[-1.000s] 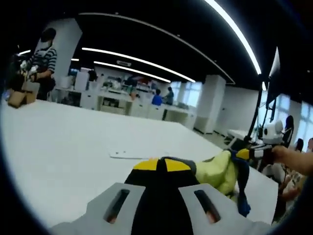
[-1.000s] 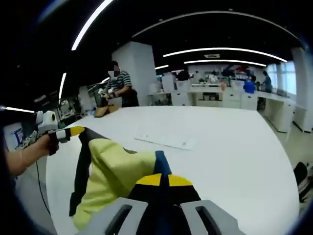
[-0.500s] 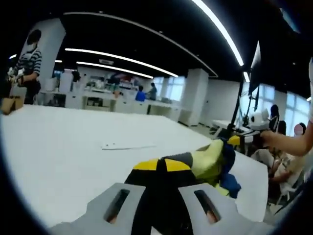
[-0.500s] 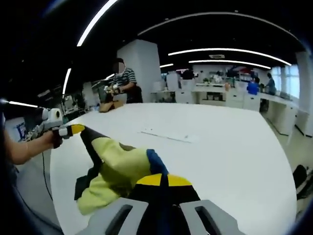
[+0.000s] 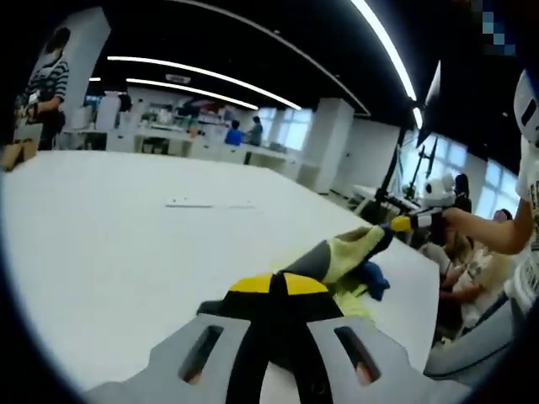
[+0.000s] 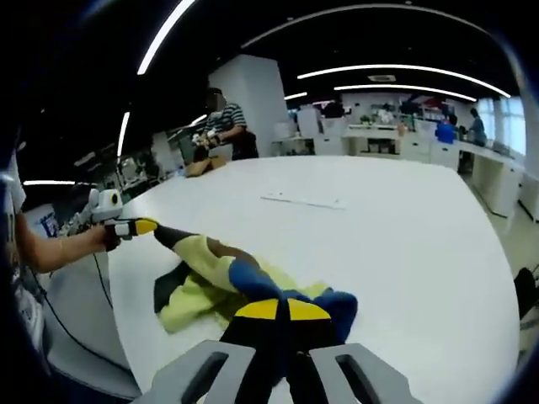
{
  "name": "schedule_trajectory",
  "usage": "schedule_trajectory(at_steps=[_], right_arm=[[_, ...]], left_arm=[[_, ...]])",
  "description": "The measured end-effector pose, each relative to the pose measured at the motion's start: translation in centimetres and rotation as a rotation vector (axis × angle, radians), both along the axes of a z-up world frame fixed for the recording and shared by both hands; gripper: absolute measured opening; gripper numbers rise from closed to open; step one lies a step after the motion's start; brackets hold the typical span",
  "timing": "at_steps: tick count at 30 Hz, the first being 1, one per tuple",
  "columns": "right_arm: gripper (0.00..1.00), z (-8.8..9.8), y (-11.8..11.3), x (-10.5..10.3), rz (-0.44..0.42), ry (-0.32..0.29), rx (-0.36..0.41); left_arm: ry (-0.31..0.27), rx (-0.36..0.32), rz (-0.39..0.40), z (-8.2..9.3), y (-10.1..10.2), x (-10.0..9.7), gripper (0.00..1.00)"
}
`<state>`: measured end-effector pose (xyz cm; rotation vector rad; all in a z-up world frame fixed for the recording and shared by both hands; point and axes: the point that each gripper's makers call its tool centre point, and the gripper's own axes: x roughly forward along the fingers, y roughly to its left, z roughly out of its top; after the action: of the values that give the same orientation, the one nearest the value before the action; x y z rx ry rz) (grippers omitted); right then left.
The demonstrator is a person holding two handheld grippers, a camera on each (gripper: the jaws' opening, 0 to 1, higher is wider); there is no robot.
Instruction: Fold the garment on the visible template until the final outline fits inside the template.
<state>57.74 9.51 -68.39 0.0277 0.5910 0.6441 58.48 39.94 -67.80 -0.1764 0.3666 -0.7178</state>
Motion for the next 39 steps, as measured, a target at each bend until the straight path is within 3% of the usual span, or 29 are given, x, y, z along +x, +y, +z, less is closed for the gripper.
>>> schedule_trajectory(at_steps=[10,16,19,23,29,39], right_arm=[[0.00,-3.3,-0.5,-3.2,-0.003,0.091,-0.030],[0.00,-5.1,-0.7,-3.8,0.012,0.123,-0.078],[0.00,-6.5,-0.8,-4.1,0.028,0.138,-0.116],[0.00,-7.7,-1.2,-4.2,0.019,0.169,-0.108],[0.00,-7.3,-1.0,-4.2,0.016,0.173,-0.077],[0.08,-4.4,-0.1,-4.6,0.098,0.161,-0.034]], left_arm=[[0.084,0.087,-0.058,-3.1,-0.2,-2.9,0.00],[0.131,0.191,-0.094,-5.9,0.1,-3.8,0.00],[0.145,0.205,-0.093,-6.5,-0.1,-4.0,0.00],[0.150,0.221,-0.090,-6.9,0.0,-4.1,0.00],[0.152,0.233,-0.086,-6.9,0.1,-4.1,0.00],[0.121,0.170,-0.080,-3.7,-0.2,-3.6,0.09]])
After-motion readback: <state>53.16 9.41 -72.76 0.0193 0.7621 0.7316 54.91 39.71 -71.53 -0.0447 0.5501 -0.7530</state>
